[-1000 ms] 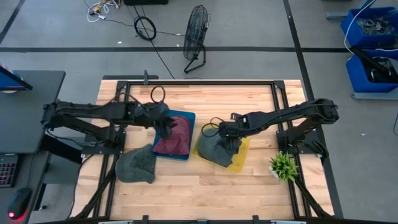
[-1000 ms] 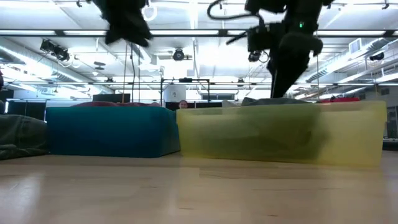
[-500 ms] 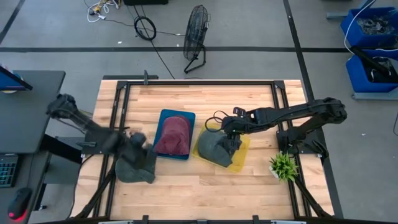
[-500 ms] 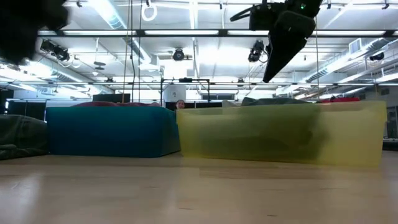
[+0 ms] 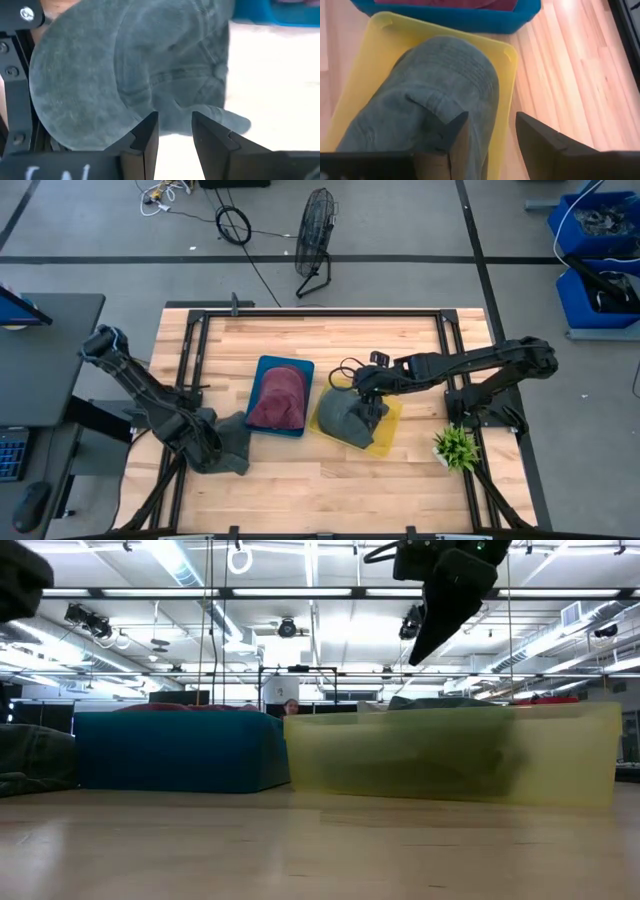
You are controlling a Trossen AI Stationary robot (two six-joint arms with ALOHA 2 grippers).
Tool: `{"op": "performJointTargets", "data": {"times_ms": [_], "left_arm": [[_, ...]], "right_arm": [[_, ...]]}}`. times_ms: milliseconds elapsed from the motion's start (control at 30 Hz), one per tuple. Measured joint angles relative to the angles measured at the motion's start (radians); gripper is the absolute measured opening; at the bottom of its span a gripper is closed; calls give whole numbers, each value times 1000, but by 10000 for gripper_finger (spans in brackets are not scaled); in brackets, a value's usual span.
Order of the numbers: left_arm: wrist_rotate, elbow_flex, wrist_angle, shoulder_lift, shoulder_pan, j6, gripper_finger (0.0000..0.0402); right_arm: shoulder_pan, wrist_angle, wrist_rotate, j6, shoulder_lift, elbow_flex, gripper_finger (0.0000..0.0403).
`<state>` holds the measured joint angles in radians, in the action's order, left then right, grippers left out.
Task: Pick & Place hat
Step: Put the gray cap into the yellow bin
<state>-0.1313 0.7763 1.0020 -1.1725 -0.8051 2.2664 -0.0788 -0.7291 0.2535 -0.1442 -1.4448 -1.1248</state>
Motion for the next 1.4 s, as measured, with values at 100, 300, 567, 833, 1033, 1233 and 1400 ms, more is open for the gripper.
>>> {"op": "performJointTargets", "data": {"times_ms": [100, 300, 567, 833, 1033, 1233, 1400], "left_arm": [[9, 26, 16, 1, 0, 8, 121], [24, -23, 17, -26, 0, 75, 121], [36, -51, -12, -114, 0, 78, 121], [43, -52, -23, -188, 0, -25, 35], [30, -7, -37, -188, 0, -147, 5], [27, 216, 101, -189, 0, -281, 3], [28, 461, 289, -226, 0, -487, 2]], "right_arm": [[0, 25, 0, 3, 0, 0, 167], [0, 59, 0, 33, 0, 0, 167], [0, 59, 0, 36, 0, 0, 167], [0, 64, 0, 32, 0, 0, 167], [0, 67, -1, 33, 0, 0, 167], [-7, 163, -33, 154, 0, -1, 167], [-28, 306, -134, 300, 0, -1, 167]]}}
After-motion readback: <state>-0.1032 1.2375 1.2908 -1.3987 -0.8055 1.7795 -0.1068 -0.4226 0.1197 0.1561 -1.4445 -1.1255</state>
